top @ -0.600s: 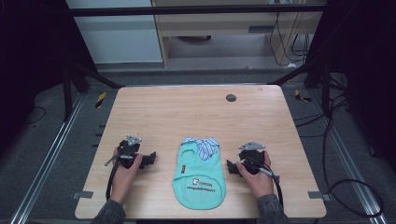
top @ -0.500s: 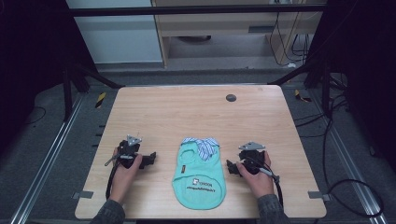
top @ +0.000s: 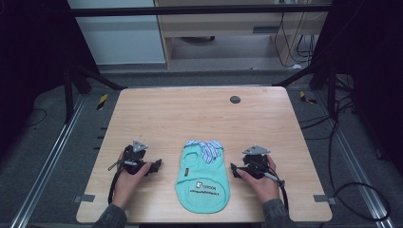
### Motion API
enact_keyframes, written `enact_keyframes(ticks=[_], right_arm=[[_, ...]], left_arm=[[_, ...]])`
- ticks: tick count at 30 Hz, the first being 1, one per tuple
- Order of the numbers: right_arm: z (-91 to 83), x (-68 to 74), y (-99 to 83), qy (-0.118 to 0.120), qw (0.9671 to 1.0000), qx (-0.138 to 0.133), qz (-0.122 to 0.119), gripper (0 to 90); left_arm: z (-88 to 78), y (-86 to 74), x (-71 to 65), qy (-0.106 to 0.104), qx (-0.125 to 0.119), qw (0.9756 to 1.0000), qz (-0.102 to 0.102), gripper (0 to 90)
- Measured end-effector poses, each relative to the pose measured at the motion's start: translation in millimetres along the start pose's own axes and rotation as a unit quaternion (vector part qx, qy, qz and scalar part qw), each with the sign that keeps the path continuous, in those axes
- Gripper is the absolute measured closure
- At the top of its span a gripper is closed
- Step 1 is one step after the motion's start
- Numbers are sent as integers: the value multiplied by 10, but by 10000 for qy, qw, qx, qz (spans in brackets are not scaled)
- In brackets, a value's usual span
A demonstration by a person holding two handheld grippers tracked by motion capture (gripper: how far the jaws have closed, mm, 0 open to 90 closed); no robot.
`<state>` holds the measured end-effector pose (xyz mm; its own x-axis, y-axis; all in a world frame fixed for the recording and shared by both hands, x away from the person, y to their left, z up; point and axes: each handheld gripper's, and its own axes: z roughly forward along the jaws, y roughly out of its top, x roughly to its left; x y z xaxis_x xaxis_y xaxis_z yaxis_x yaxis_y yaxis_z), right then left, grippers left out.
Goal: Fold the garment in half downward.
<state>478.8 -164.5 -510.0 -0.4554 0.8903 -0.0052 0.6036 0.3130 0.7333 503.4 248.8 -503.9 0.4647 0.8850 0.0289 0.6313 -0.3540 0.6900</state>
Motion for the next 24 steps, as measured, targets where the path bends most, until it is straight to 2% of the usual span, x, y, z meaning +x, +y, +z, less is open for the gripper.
enact_keyframes(ticks=[1, 3, 5, 6, 8, 11, 12, 13, 14, 16, 18, 19, 24], right_arm=[[0, 0, 0, 0, 10000, 0, 0, 139], [-31, 3, 9, 114, 9999, 71, -85, 210], [-63, -17, 34, 309, 9990, 200, -257, 274], [-81, -48, 93, 486, 9977, 329, -342, 307], [-85, -61, 126, 499, 9974, 352, -376, 320], [-81, -98, 285, 611, 9955, 490, -535, 385], [-65, -108, 399, 666, 9942, 581, -607, 439], [-65, -108, 399, 666, 9942, 581, -607, 439], [-25, -117, 517, 743, 9931, 600, -687, 469], [-7, -122, 555, 777, 9928, 611, -683, 480], [64, -137, 685, 855, 9918, 648, -701, 545], [64, -137, 685, 855, 9918, 648, -701, 545], [175, -110, 822, 955, 9904, 610, -785, 635]], left_arm=[[-5, 11, -15, -24, -1, 10000, 23, 49], [-15, 56, -48, -127, -73, 9999, 69, 70], [-20, 123, -59, -194, -52, 9997, 142, 83], [-15, 205, -58, -259, -34, 9994, 232, 85], [-9, 251, -55, -314, -32, 9992, 258, 101], [27, 405, -43, -551, -17, 9982, 225, 103], [38, 460, -40, -601, -3, 9980, 197, 110], [49, 512, -40, -635, -9, 9977, 220, 110], [62, 578, -48, -616, 27, 9976, 318, 127], [100, 681, -61, -644, 73, 9969, 440, 132], [150, 811, -76, -707, 119, 9962, 501, 157], [150, 811, -76, -707, 119, 9962, 501, 158], [293, 1050, -155, -744, 159, 9954, 589, 179]])
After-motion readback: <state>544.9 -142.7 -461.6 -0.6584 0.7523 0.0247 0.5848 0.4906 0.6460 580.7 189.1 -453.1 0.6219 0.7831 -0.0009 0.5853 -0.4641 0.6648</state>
